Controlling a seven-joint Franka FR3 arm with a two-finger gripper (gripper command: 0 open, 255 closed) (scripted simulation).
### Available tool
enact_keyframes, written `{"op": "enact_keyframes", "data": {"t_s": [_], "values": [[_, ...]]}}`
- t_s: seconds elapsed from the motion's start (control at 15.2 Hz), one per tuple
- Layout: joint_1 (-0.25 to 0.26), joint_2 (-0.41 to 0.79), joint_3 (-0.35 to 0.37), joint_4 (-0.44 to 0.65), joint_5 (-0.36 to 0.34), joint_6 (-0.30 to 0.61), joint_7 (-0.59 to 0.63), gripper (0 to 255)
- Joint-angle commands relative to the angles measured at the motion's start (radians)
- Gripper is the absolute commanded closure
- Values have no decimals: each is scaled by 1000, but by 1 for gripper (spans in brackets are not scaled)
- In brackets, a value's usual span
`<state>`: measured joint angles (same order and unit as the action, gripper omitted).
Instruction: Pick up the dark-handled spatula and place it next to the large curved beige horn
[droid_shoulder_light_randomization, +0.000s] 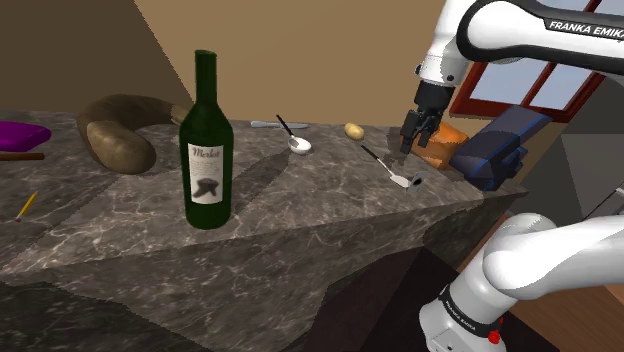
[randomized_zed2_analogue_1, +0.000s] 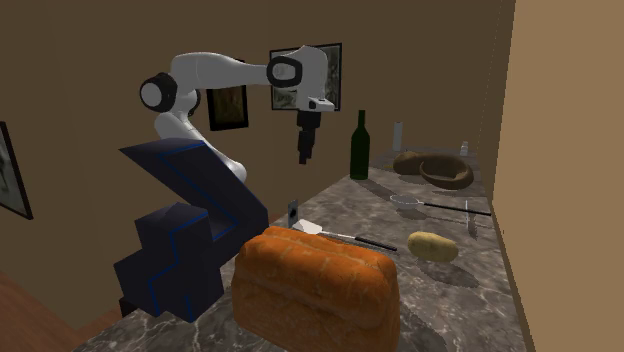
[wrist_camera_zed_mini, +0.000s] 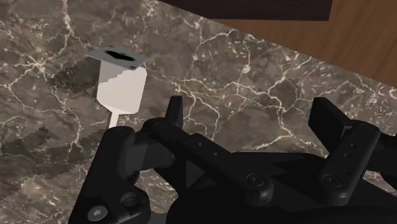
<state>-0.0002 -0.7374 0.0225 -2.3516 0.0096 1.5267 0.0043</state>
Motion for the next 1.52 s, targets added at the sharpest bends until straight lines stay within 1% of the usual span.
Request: {"op": "enact_keyframes", "data": {"t_s": [0.0, 0.53, 1.06, 1.25, 1.45], "values": [[0, 0, 0, 0, 0, 0, 0, 0], [-81, 148, -80, -45, -52, 258, 4, 0], [-151, 344, -166, -21, -74, 496, 5, 0], [-172, 426, -199, 5, -70, 577, 2, 0], [-173, 443, -203, -10, -69, 611, 0, 0]]}}
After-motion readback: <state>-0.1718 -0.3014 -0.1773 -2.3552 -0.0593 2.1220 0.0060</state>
